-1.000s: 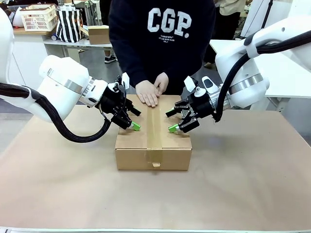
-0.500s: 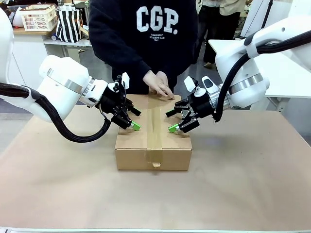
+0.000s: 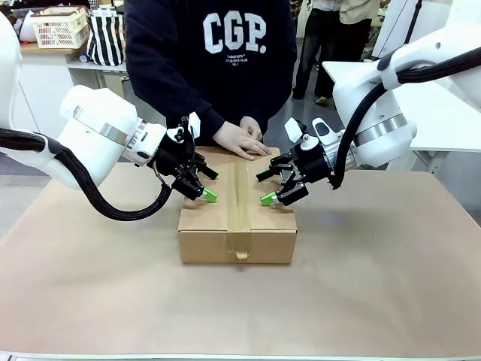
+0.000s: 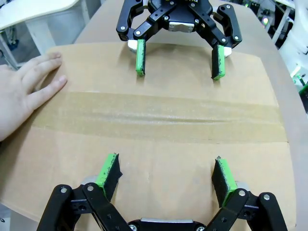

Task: Pack the gift set into the box.
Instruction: Press and hold the closed box until the human finishes sealing it.

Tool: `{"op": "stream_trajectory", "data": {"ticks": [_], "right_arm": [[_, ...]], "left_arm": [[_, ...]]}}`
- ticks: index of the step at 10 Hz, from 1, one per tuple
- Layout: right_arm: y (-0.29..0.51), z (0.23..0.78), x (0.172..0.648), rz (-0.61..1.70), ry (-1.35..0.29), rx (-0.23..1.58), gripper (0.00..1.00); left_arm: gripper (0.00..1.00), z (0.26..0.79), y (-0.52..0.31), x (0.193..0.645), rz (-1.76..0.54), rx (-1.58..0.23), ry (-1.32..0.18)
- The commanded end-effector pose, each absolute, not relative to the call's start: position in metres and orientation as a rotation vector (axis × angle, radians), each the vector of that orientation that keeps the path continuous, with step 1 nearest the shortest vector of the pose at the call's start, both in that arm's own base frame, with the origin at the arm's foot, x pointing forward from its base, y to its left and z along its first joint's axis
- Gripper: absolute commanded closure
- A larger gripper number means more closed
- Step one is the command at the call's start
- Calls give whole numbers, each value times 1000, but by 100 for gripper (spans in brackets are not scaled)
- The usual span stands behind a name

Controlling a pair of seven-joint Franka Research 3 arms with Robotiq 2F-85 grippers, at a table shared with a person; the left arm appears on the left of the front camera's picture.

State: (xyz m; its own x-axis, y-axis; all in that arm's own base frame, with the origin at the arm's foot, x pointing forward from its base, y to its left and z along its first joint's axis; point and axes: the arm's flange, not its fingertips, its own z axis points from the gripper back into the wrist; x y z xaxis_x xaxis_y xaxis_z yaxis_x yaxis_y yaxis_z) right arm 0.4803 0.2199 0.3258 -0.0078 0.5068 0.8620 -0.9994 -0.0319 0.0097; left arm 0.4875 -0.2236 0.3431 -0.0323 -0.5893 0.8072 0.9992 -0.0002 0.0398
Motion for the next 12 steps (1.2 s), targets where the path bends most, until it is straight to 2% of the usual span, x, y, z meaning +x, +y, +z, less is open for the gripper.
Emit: {"op": "stream_trajectory", "data": {"ticks": [1, 12], "right_arm": [[220, 323, 480, 1450, -797, 827, 0], [220, 323, 480, 1450, -797, 827, 0]], "left_arm": [[0, 340, -224, 486, -1464, -712, -760], [0, 340, -224, 486, -1464, -712, -760]]}}
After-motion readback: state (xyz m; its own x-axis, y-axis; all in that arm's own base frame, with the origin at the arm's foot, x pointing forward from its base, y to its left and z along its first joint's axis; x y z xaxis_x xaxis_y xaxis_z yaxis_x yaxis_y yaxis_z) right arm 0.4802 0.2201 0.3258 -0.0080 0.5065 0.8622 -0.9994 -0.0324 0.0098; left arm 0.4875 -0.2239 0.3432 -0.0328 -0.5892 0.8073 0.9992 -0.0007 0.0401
